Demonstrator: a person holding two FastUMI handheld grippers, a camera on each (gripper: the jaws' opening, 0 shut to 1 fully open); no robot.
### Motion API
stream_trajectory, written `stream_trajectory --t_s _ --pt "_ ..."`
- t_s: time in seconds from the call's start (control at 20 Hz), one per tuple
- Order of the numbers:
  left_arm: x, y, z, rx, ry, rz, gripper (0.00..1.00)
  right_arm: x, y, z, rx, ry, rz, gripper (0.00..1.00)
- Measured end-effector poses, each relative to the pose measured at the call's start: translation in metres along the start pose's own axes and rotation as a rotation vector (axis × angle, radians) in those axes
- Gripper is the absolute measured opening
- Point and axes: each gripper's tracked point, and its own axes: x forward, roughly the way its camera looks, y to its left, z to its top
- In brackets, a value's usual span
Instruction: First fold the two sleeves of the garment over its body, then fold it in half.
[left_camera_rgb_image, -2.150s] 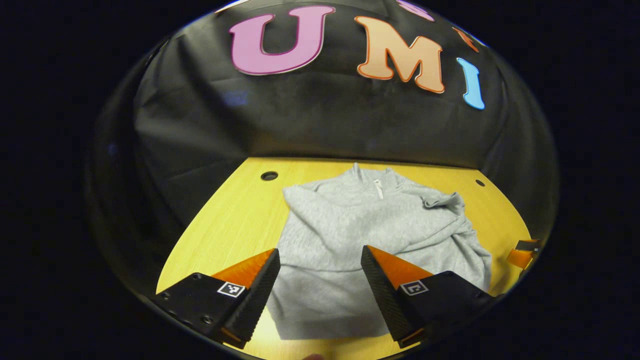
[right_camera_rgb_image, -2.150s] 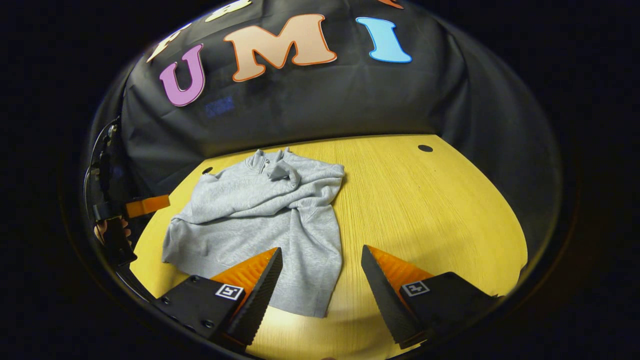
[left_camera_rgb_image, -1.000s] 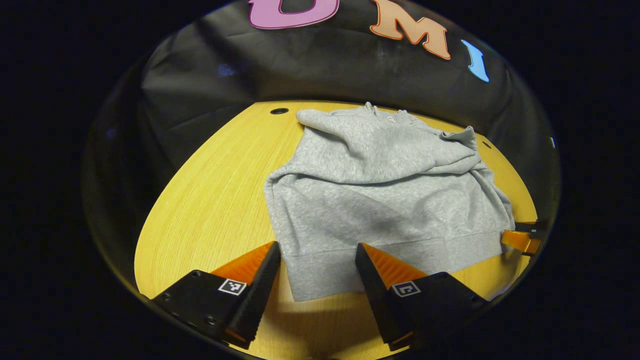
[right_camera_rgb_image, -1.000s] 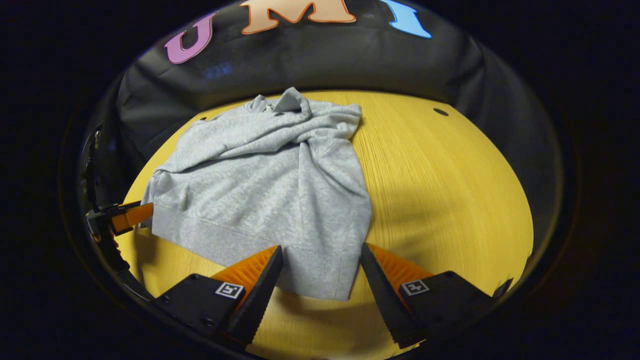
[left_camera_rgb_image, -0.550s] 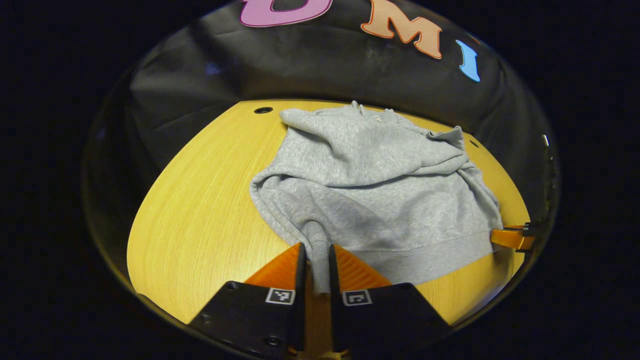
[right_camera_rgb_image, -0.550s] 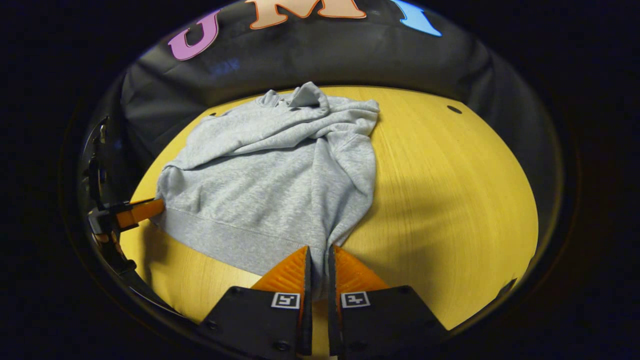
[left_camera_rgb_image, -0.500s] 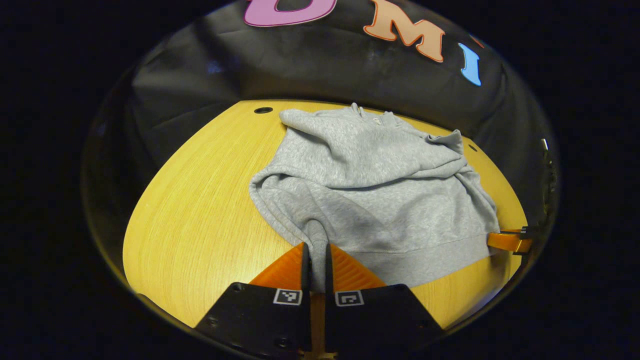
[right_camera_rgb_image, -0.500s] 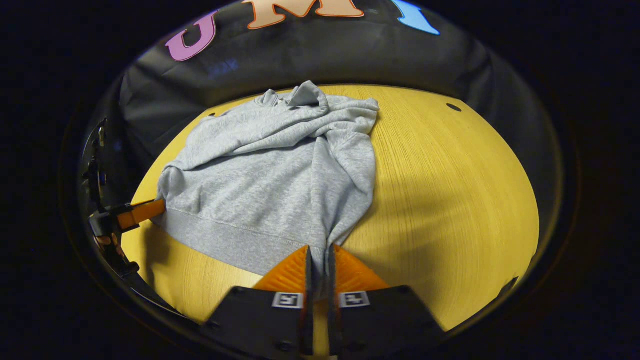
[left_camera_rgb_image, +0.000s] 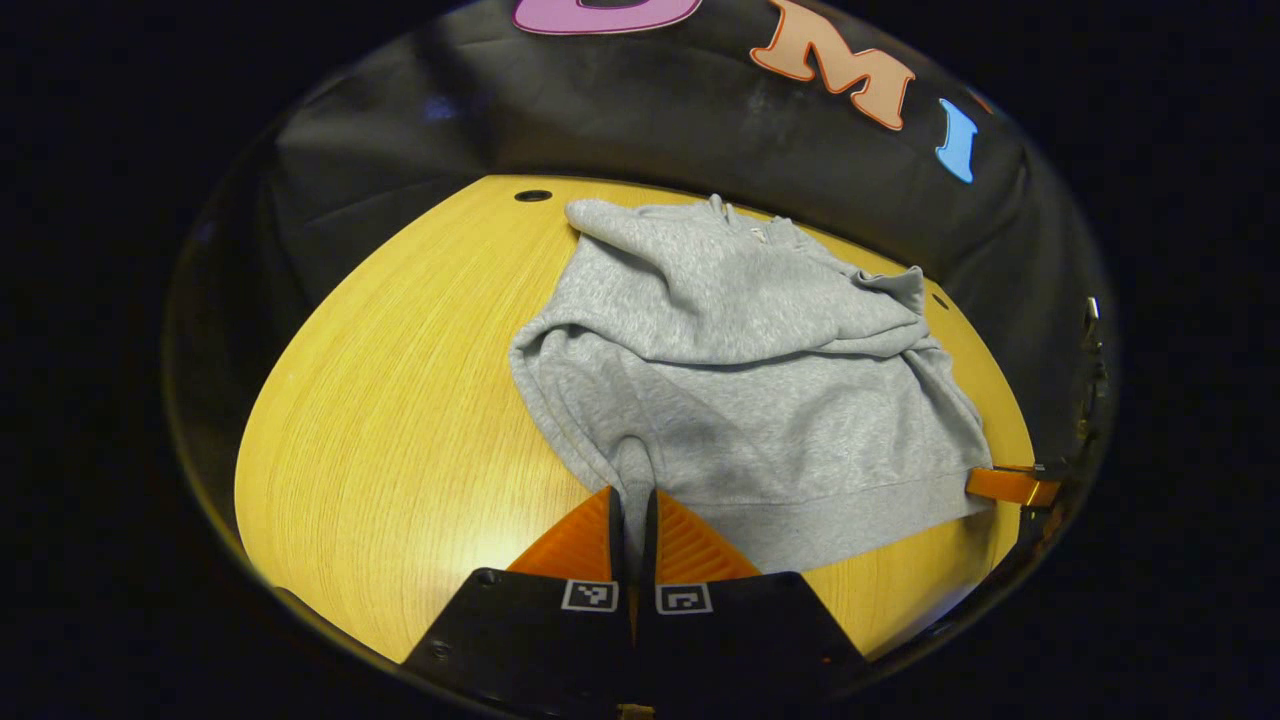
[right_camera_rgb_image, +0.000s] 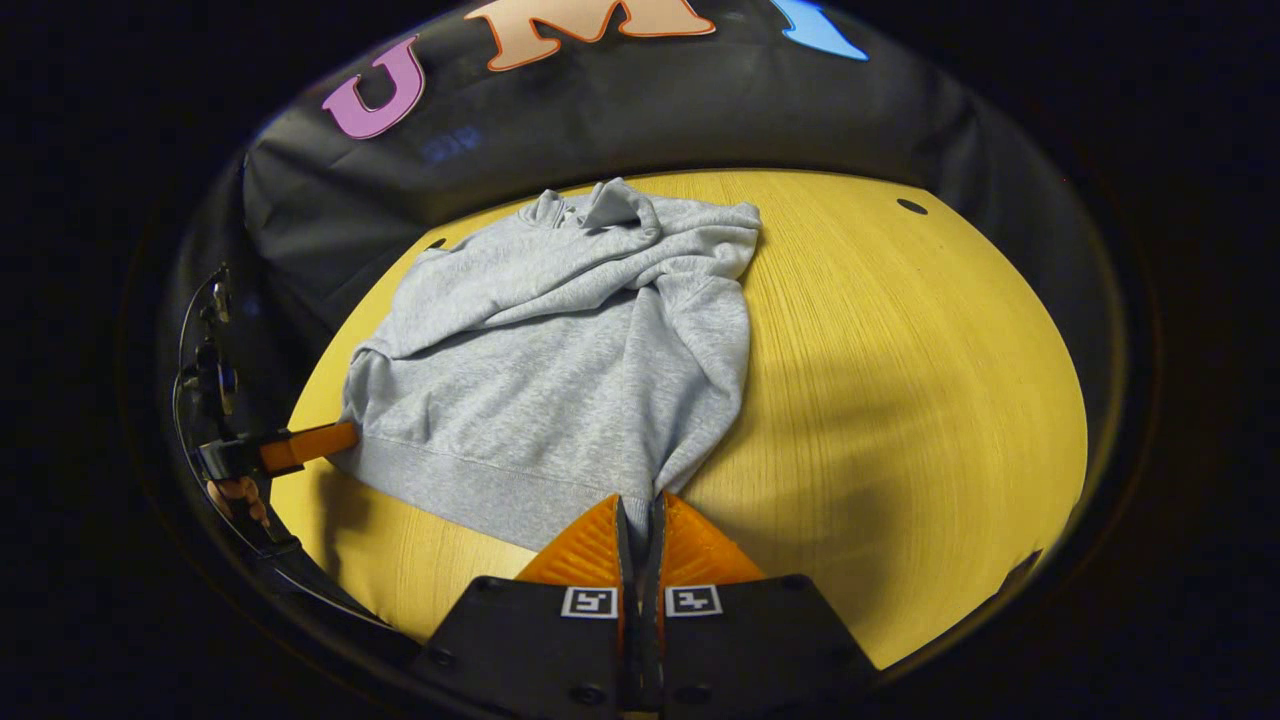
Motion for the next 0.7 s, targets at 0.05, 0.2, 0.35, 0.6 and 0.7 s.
stream_trajectory --t_s 0.05,0.2,0.35,0.6,0.7 --pt "0.001 0.001 0.001 -0.004 0.010 0.000 0.00 0.002 0.000 0.000 0.001 0.013 0.008 0.03" --pt "0.000 0.000 0.002 -0.004 0.036 0.000 0.00 0.004 0.000 0.002 -0.004 0.038 0.028 0.03" --pt "-0.001 -0.001 0.003 -0.008 0.058 -0.002 0.00 0.003 -0.001 0.006 0.018 0.048 0.047 0.03" --pt "-0.012 -0.009 0.023 -0.072 0.038 -0.030 0.00 -0.015 0.009 0.030 0.126 -0.008 0.105 0.03" --pt "-0.018 -0.011 0.041 -0.082 0.010 -0.040 0.00 -0.022 0.014 0.049 0.141 -0.044 0.126 0.03"
